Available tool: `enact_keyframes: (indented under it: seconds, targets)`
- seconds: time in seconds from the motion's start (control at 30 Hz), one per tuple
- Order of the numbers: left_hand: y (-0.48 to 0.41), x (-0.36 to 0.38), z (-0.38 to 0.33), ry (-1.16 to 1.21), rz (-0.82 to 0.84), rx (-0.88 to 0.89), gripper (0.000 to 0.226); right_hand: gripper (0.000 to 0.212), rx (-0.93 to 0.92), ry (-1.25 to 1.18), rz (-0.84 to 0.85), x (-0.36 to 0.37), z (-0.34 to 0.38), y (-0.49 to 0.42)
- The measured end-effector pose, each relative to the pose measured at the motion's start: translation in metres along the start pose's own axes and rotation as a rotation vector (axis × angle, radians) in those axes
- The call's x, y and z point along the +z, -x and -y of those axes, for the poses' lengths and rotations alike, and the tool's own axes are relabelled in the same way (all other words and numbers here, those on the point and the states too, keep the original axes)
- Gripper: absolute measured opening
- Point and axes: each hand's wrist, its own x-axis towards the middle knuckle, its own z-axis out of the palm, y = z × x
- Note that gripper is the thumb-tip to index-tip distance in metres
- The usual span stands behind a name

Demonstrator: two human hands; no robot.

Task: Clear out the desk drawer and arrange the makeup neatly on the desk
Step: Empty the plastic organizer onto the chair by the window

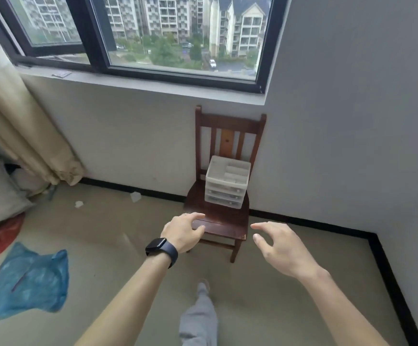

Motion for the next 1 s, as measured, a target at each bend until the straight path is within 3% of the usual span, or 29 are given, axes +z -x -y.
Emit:
enact_keyframes:
  seconds: [0.23,0.53,0.67,0.83,1.0]
  targets:
    - [-0.185,0.046,0.007,0.225,0.276,-0.146,0.042,0.041,0.124,-0.028,0.115,0.036,-0.052,-0.171]
    - [-0.35,0.105,0.012,0.767,0.409,-0.554,0.035,0.051,0.245,-0.064,0.126,0.088,-0.109,-0.341]
    - [-0.405,0.141,0.025,1.074,0.304,-0.77,0.033,0.059,0.231,0.074,0.117,0.126,-0.15,-0.41]
    - [-0.457,0.207,0.047,1.331,0.212,-0.883,0.035,0.073,0.093,0.347,0.162,0.179,-0.206,-0.474]
    - [-0.488,0.254,0.058,1.675,0.061,-1.005,0.03,0.072,-0.027,0.399,0.067,0.204,-0.238,-0.49]
